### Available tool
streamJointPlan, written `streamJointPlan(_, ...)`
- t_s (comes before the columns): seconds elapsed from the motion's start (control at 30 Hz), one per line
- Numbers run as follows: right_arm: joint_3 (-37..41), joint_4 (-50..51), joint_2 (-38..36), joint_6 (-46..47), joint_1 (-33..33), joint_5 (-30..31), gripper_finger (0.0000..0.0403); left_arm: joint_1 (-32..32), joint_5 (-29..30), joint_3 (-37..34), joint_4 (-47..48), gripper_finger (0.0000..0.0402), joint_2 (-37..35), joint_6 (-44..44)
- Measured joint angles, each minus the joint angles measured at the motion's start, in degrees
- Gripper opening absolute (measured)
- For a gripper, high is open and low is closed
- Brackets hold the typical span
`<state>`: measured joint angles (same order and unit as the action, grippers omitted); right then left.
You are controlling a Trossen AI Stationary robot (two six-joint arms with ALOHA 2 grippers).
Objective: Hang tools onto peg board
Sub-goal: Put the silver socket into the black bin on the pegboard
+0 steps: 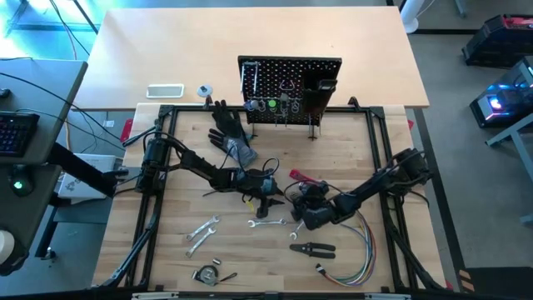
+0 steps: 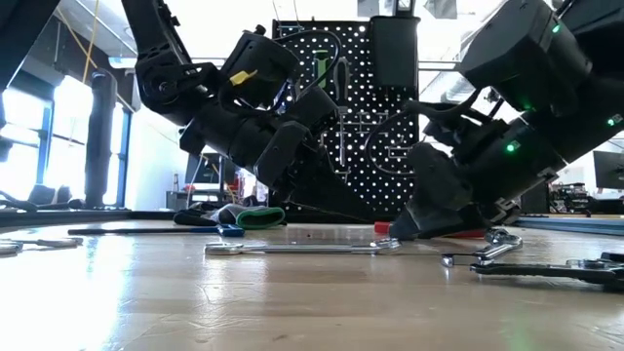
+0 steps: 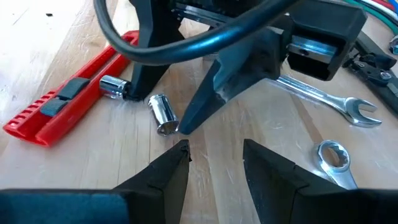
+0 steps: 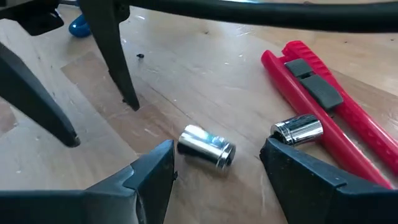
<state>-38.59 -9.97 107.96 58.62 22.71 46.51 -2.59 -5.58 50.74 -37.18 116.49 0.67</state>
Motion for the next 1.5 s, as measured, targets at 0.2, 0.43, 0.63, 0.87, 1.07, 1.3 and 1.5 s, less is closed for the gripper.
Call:
streamJointPlan(0.2,-0.2,-4.4,3.2,0.5,-0.3,2.1,0.0240,0.0,0.0,0.0,0.0,0.0142,0.0,0.1)
streamJointPlan(0.43,-3.4,-0.4,6.5,1.4,0.0,4.9,0.0176,0.0,0.0,0.0,0.5,0.0142,0.0,0.2)
streamJointPlan(0.63,-3.7,1.8,6.6,1.8,0.9,6.1,0.0058,0.0,0.1,0.0,1.3,0.0142,0.0,1.0)
streamJointPlan(0.87,-3.7,2.6,4.9,-0.3,2.1,5.8,0.0051,0.0,0.1,0.0,1.7,0.0142,0.0,1.1)
streamJointPlan(1.07,-3.7,6.5,1.1,-3.0,2.3,1.5,0.0063,0.0,0.1,0.0,2.2,0.0142,0.0,1.1)
streamJointPlan(1.3,-3.6,10.2,-3.3,-6.5,2.6,0.4,0.0053,0.0,0.1,0.0,2.8,0.0142,0.0,1.1)
streamJointPlan(1.5,-3.6,12.2,-5.9,-8.1,2.5,1.4,0.0056,0.0,0.2,0.0,2.9,0.0142,0.0,1.5)
